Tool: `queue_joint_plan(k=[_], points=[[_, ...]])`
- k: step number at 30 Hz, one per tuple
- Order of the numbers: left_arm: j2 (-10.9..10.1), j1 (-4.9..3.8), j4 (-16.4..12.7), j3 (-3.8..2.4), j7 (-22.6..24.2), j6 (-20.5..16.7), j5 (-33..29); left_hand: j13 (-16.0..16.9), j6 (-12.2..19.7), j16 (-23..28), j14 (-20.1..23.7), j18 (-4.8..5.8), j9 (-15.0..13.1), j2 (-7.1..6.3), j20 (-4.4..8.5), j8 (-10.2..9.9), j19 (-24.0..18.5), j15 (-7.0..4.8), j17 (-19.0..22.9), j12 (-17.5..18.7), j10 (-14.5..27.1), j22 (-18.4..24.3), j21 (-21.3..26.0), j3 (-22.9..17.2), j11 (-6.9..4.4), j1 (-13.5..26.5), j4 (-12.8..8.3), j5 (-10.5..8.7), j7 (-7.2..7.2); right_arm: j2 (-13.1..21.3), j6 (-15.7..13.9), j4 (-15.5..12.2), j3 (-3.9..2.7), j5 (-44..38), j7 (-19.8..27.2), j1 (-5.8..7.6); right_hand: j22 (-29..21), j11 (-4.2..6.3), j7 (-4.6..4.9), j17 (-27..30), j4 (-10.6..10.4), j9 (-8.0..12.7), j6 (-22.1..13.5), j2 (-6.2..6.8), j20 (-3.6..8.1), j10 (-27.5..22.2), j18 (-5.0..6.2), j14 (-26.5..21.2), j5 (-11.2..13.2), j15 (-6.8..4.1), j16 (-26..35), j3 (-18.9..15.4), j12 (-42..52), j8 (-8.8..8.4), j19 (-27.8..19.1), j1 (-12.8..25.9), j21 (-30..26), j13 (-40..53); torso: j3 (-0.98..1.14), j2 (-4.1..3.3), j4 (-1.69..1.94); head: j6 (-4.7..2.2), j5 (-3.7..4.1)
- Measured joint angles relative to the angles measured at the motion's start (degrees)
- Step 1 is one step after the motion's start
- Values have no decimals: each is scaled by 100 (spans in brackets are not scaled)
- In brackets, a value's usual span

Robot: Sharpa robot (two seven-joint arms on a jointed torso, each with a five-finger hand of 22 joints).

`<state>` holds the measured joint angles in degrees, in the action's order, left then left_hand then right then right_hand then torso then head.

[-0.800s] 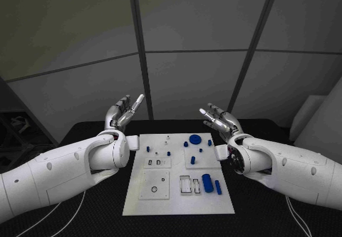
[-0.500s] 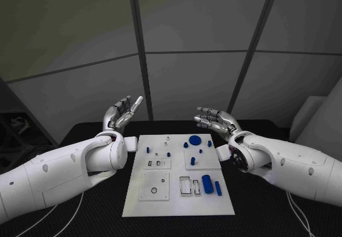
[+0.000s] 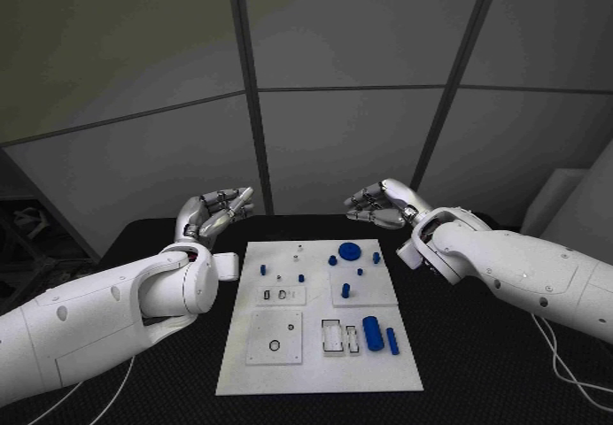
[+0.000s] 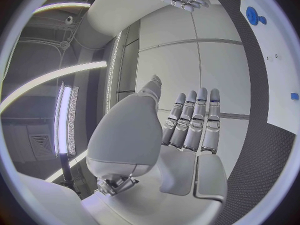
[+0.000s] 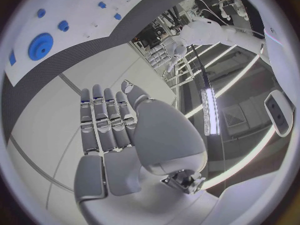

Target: Assemble the parts on the task board

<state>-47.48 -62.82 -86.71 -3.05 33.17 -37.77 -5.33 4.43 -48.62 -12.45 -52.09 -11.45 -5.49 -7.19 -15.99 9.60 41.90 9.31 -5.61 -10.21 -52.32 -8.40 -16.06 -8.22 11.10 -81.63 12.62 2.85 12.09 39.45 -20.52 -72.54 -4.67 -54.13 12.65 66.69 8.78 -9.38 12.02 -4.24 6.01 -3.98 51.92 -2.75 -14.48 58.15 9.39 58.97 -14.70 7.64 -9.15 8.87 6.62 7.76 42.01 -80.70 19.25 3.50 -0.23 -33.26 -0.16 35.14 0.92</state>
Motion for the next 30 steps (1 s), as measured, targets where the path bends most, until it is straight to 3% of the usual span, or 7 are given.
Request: queue_joint_plan(k=[6, 12, 14, 16, 19, 24, 30], points=[[-137, -2, -241, 0, -95, 149, 143, -42, -413, -109, -659, 1, 43, 81, 187, 0, 634, -189, -60, -17, -506, -64, -236, 12, -147, -81, -284, 0, 27, -123, 312, 80, -4, -1164, -416, 180, 194, 154, -113, -156, 64, 0, 402, 256, 243, 455, -1, 902, -78, -251, -218, 236, -144, -16, 590, 134, 467, 6, -7, -148, 14, -41, 26], [-275, -2, -549, 0, -214, 284, 272, -51, -514, -109, -833, 1, 85, 94, 264, 0, 800, -246, -72, -17, -663, -71, -281, 16, -196, -94, -363, 0, -13, -246, 645, 11, -2, -2328, -921, 245, 522, 282, -224, -463, 62, 0, 638, 451, 508, 670, -1, 1675, -139, -472, -654, 312, -215, -67, 1077, 207, 1099, 13, -20, -320, 21, -70, 35], [-308, -2, -630, 0, -243, 313, 298, -56, -554, -81, -833, 1, 95, 96, 258, -8, 827, -246, -72, 7, -670, -71, -281, 26, -190, -93, -385, 0, -14, -277, 723, -18, -1, -2627, -1056, 251, 669, 294, -244, -627, 62, 0, 695, 498, 583, 697, -2, 1906, -139, -533, -897, 312, -228, -103, 1211, 218, 1359, 19, -24, -378, 27, -82, 35], [-334, -2, -704, 0, -269, 342, 322, -58, -555, -58, -833, 1, 102, 103, 267, -27, 837, -246, -72, 30, -670, -71, -281, 17, -190, -86, -394, 0, -12, -302, 804, -43, 0, -2938, -1198, 257, 1156, 360, -294, -1251, 21, 0, 749, 669, 772, 672, -1, 2379, -157, -643, -1808, 385, -274, -252, 1464, 292, 2165, 19, -29, -424, 34, -91, 36], [-369, -2, -795, 0, -300, 373, 347, -58, -555, -34, -833, 1, 108, 119, 267, -32, 836, -246, -72, 35, -670, -71, -281, 19, -189, -69, -396, 0, -12, -335, 912, -59, 0, -3307, -1377, 261, 1571, 343, -294, -1925, -11, -2, 748, 761, 822, 596, -2, 2416, -157, -694, -2820, 417, -275, -360, 1469, 314, 2808, 38, -38, -505, 54, -102, 56], [-413, -2, -868, 0, -333, 406, 370, -63, -555, 11, -833, 2, 128, 119, 287, -77, 856, -246, -63, 87, -670, -62, -281, 17, -189, -69, -425, 0, -12, -398, 1060, -67, 0, -3709, -1567, 266, 2151, 343, -315, -3614, -48, -2, 727, 763, 787, 395, -2, 2399, -157, -676, -4652, 453, -275, -383, 1429, 312, 3521, 38, -54, -608, 77, -109, 76], [-438, -2, -906, 0, -355, 430, 385, -68, -555, 47, -833, 2, 141, 119, 267, -108, 877, -246, -56, 124, -669, -55, -281, 33, -189, -69, -440, 0, -12, -460, 1210, -53, 0, -3964, -1698, 267, 2915, 335, -332, -4462, -73, -2, 667, 763, 757, 346, -2, 2446, -157, -630, -5488, 460, -275, -383, 1738, 312, 4129, 38, -67, -700, 89, -103, 92]])
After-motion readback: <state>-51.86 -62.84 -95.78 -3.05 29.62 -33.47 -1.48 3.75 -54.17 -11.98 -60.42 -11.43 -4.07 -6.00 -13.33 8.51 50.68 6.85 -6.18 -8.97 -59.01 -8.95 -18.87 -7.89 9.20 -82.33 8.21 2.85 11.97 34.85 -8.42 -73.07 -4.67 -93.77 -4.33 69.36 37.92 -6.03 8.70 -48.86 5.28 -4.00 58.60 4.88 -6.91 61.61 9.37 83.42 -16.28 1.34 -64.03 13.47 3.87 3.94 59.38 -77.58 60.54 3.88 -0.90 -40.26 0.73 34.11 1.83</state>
